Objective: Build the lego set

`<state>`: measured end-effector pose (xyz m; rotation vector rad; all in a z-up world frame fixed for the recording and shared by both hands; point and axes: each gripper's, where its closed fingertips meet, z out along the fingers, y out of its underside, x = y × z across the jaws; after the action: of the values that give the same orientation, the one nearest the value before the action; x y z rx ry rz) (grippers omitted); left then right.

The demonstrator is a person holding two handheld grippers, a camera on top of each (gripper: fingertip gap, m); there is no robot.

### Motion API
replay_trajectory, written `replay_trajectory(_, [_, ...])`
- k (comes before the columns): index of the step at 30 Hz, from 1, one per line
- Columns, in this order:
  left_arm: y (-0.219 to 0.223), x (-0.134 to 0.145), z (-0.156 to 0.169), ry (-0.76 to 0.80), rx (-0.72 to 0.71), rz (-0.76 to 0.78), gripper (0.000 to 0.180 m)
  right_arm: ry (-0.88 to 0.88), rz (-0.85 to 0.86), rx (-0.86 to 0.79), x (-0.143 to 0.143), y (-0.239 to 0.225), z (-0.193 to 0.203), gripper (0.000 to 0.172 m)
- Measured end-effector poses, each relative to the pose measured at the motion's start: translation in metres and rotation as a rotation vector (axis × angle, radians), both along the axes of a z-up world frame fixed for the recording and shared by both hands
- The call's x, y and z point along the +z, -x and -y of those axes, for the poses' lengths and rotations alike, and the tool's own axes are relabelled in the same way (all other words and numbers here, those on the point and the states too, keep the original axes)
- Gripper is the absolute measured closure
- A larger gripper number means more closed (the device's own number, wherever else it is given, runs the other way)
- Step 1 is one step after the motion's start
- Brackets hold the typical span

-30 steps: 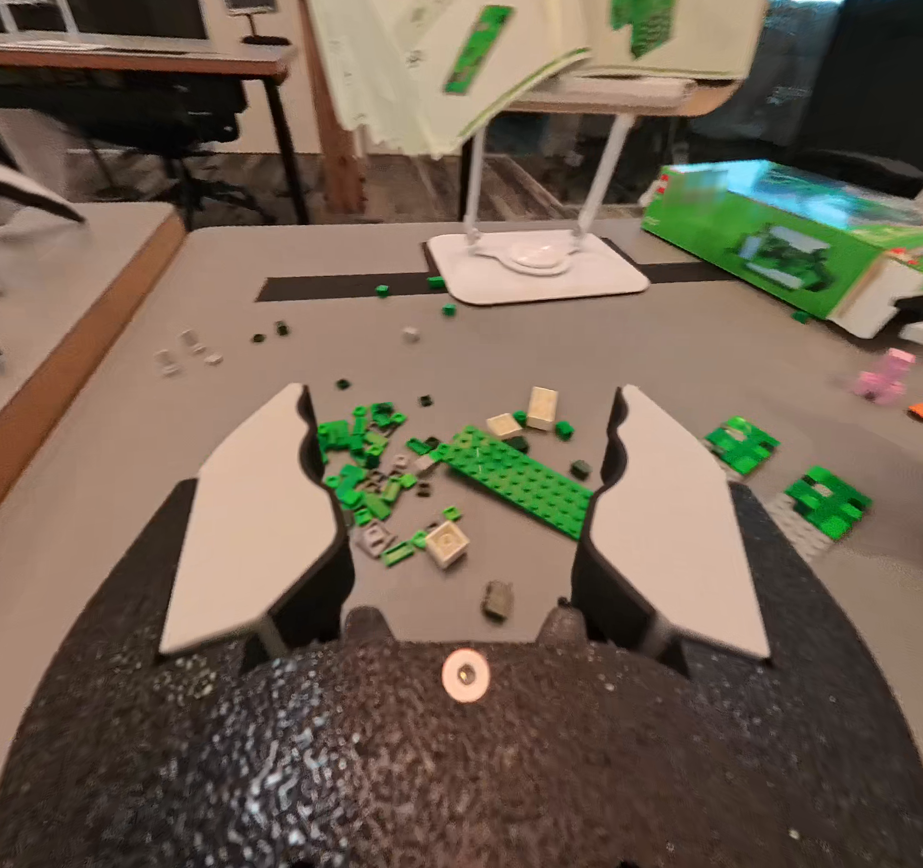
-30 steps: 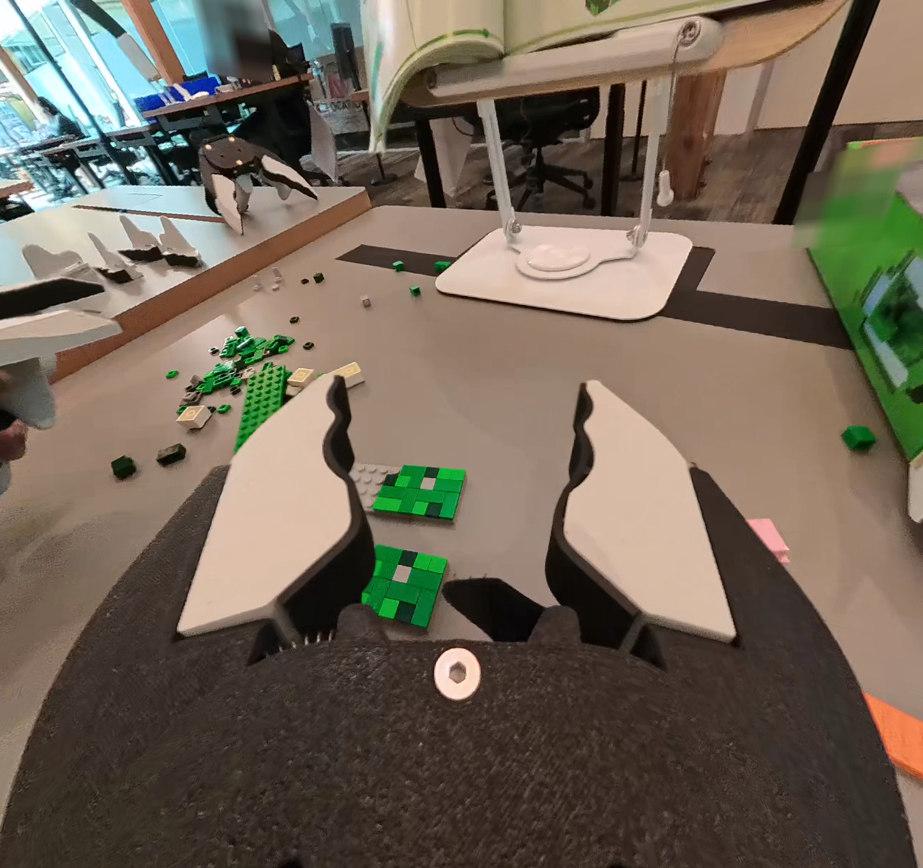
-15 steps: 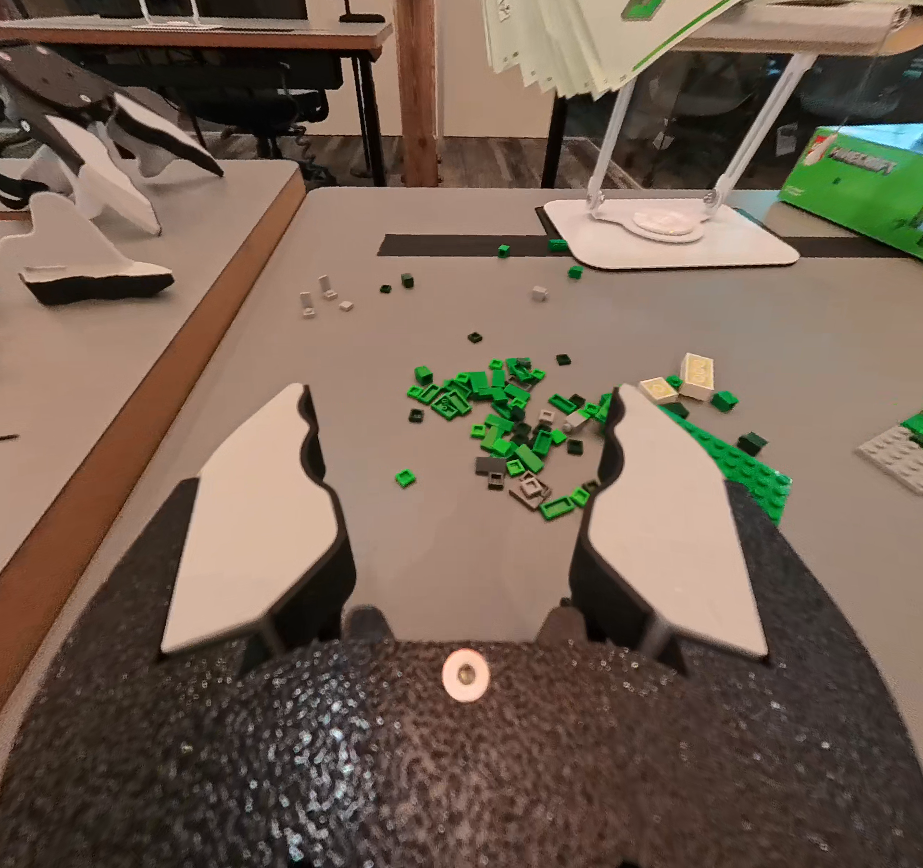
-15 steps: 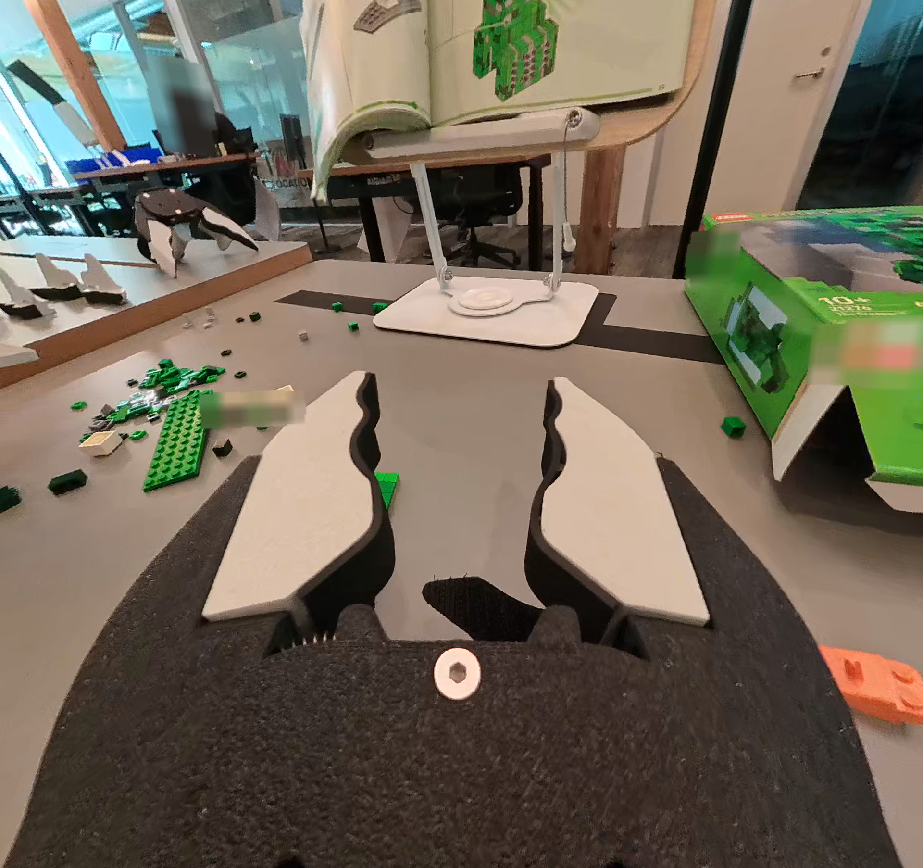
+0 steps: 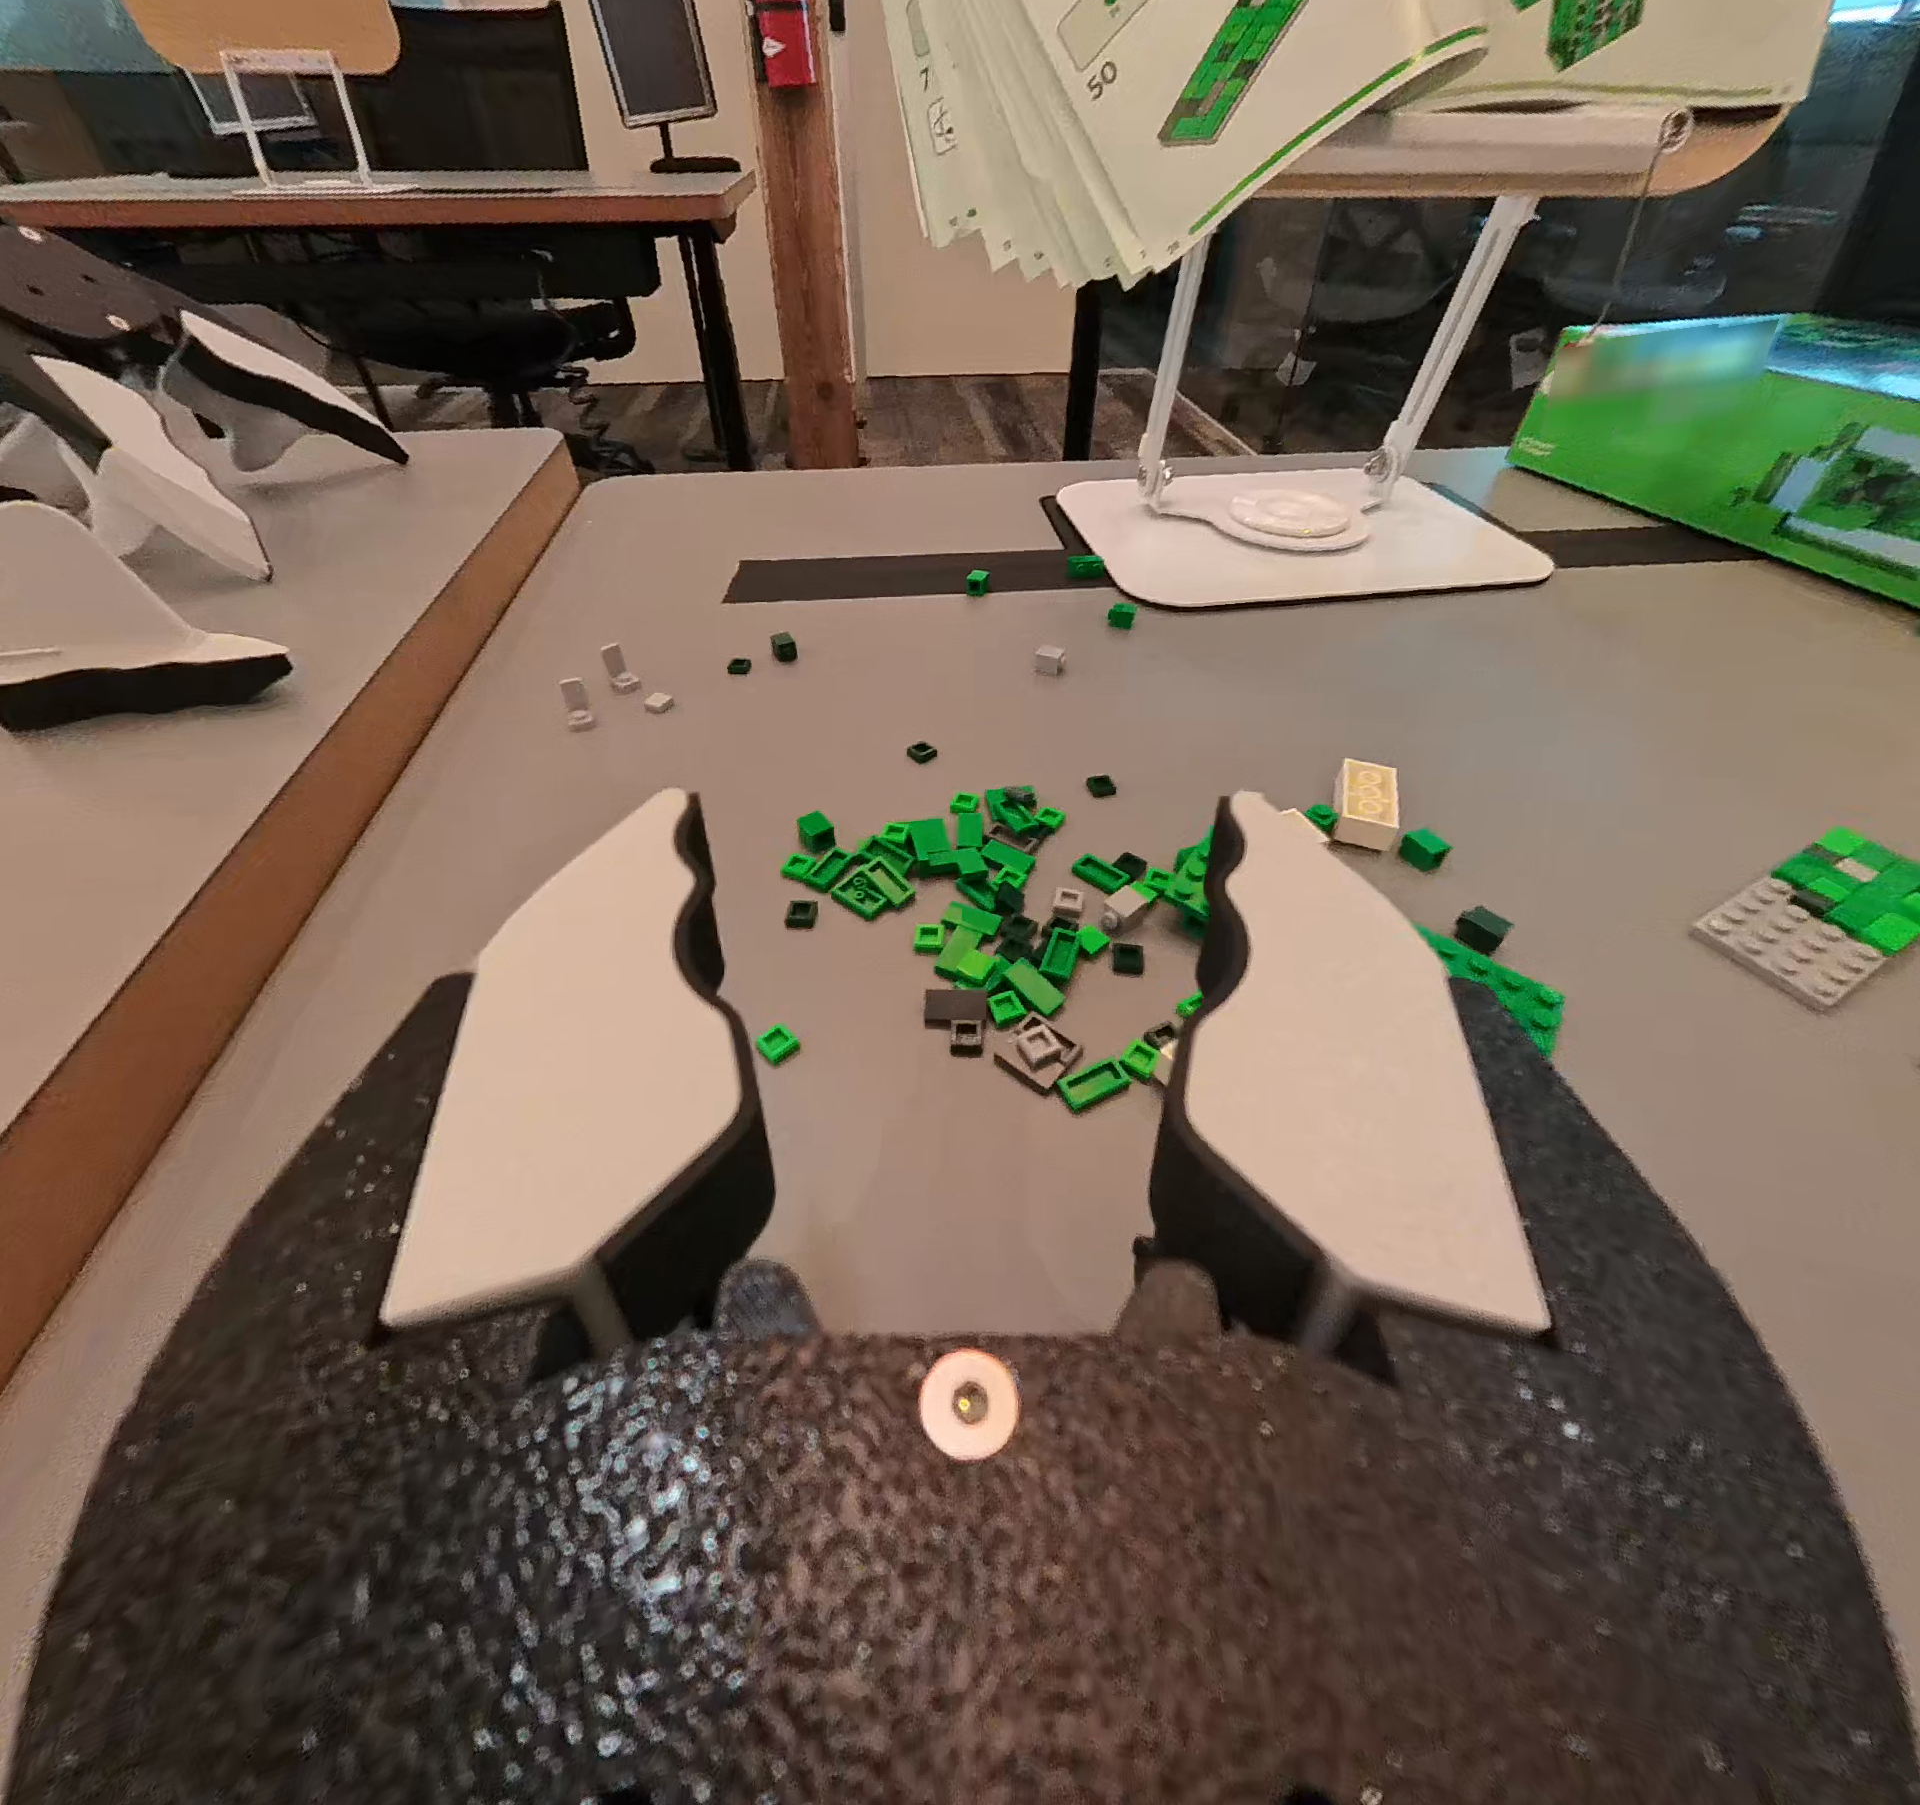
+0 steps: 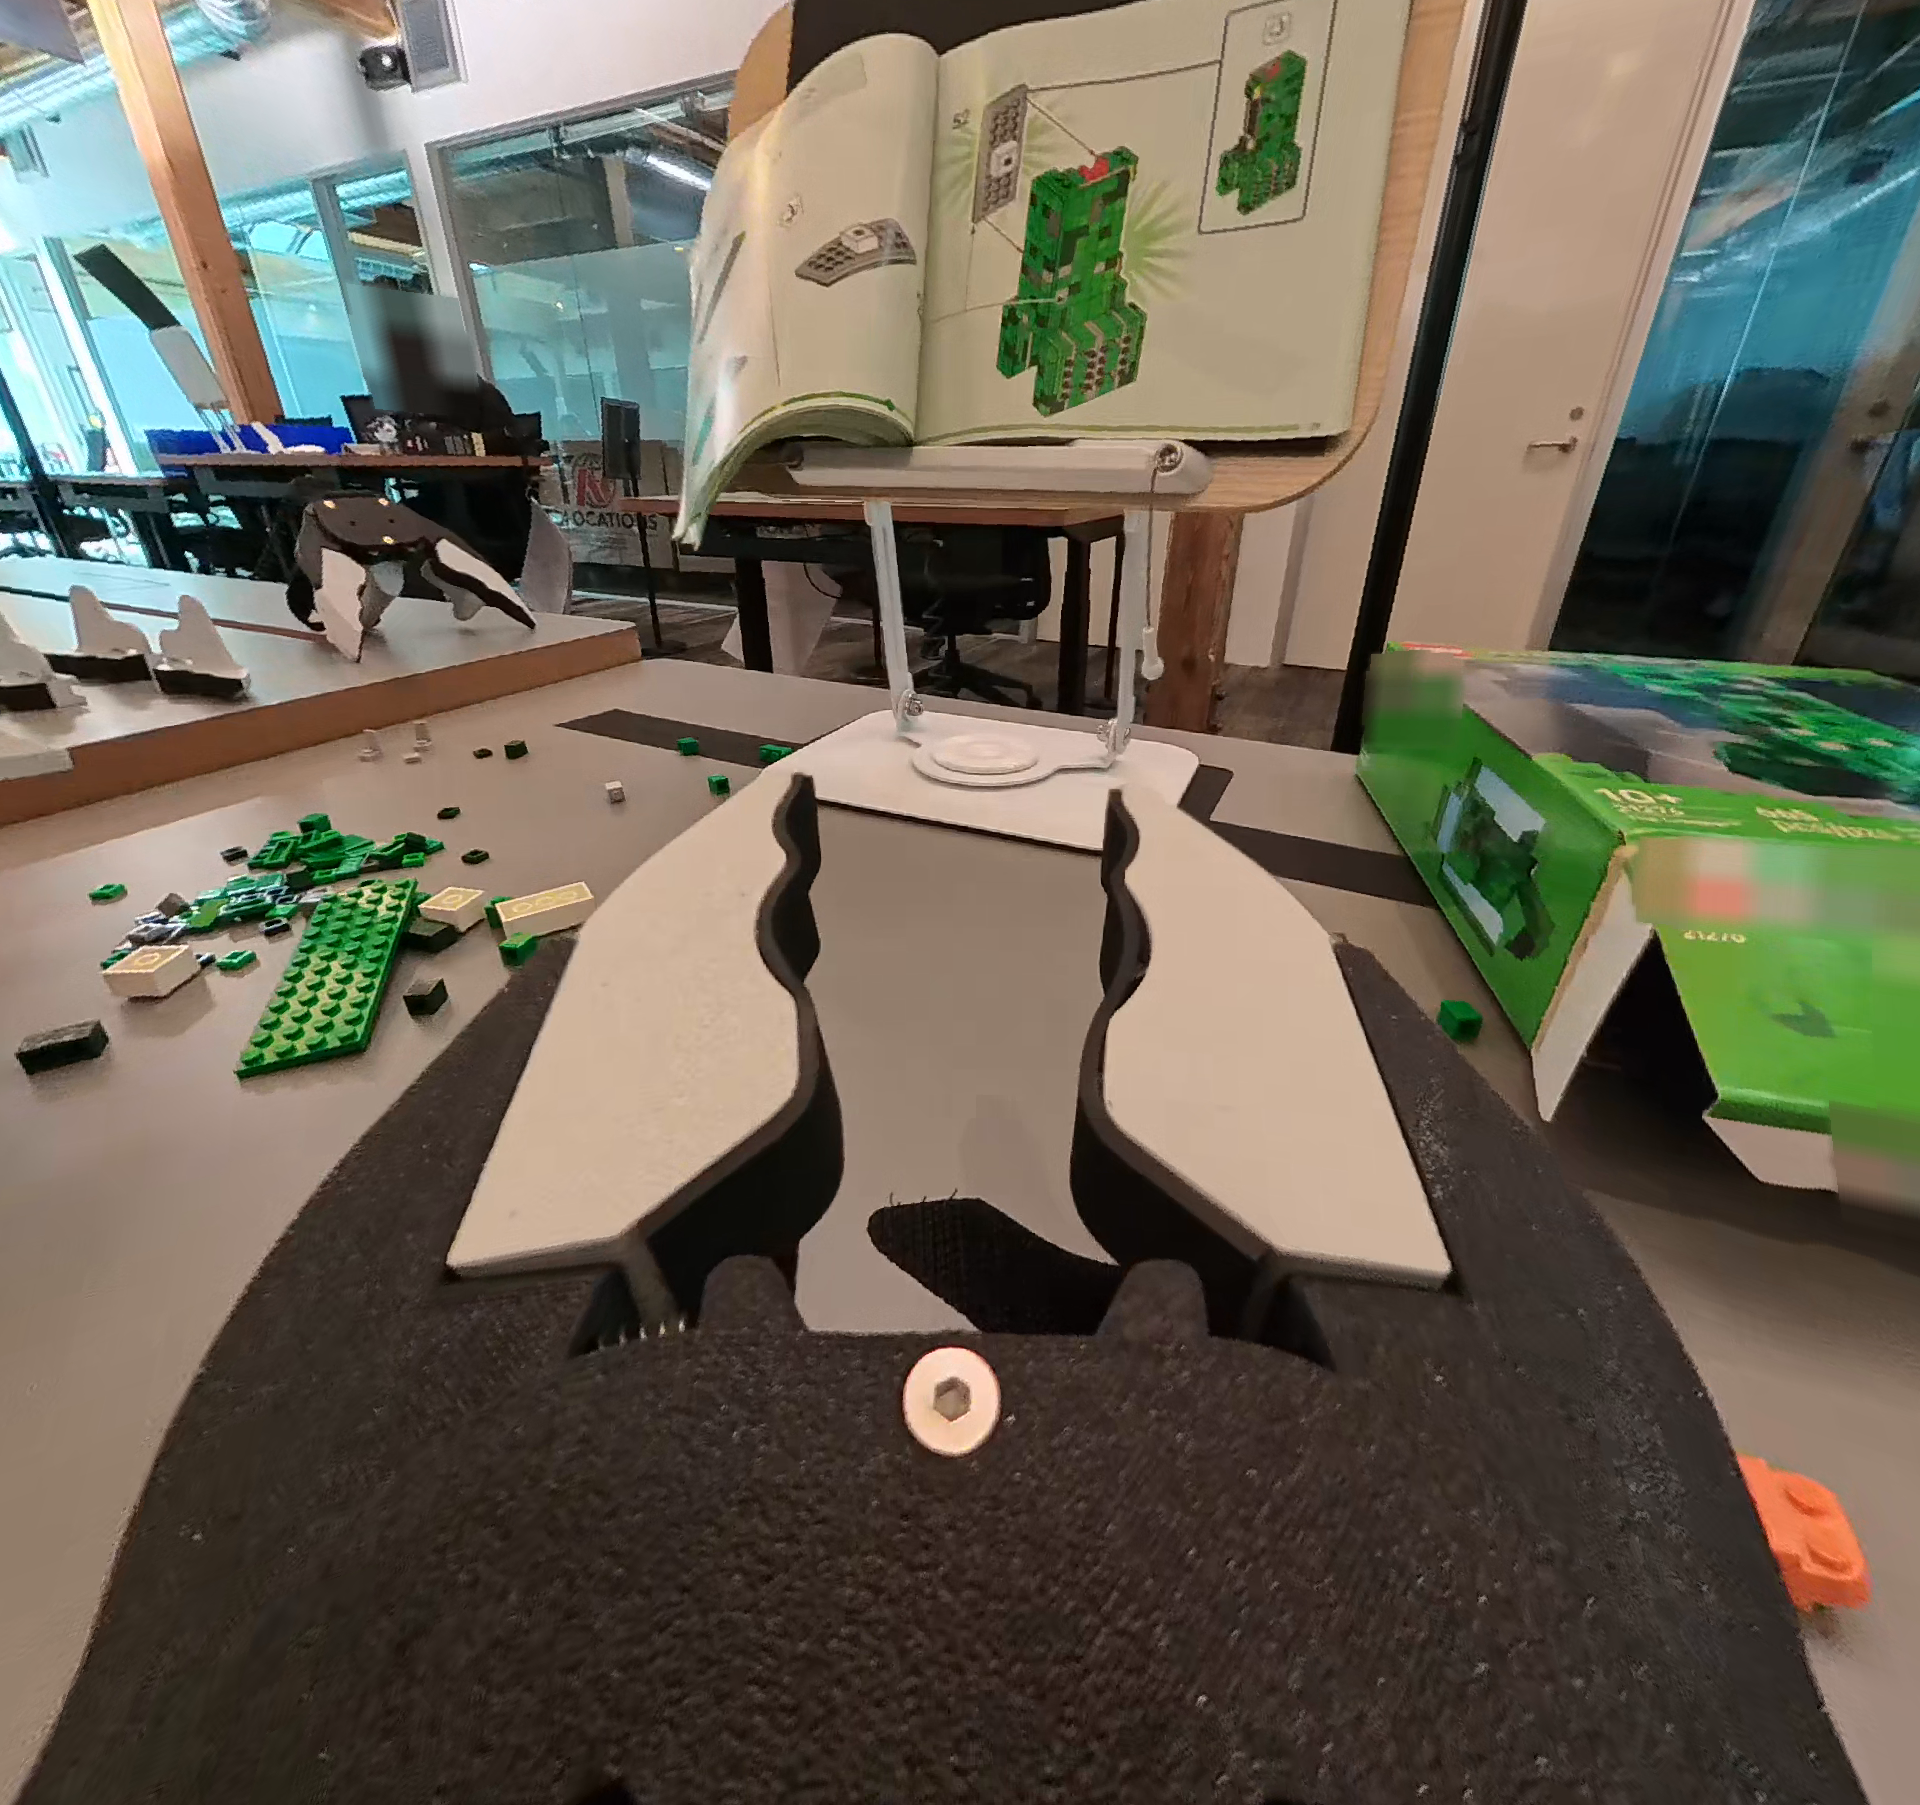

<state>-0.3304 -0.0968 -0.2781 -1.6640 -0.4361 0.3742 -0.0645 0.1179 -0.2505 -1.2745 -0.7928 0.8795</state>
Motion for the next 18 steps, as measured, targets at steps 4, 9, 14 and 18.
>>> replay_trajectory(4, [-0.01,0.016,0.002,-0.065,-0.003,-0.107,0.111,-0.014,-0.003,0.006,0.002,0.0,0.002,0.122])
replay_trajectory(9, [-0.015,0.009,-0.006,-0.037,-0.033,-0.081,0.111,-0.029,-0.028,0.007,0.005,-0.001,0.002,0.123])
replay_trajectory(14, [-0.014,0.01,-0.004,-0.047,-0.022,-0.079,0.112,-0.129,-0.05,-0.084,0.012,-0.008,-0.002,0.116])
replay_trajectory(18, [-0.013,0.01,-0.003,-0.044,-0.017,-0.083,0.113,-0.131,-0.029,-0.068,0.01,-0.004,0.0,0.12])
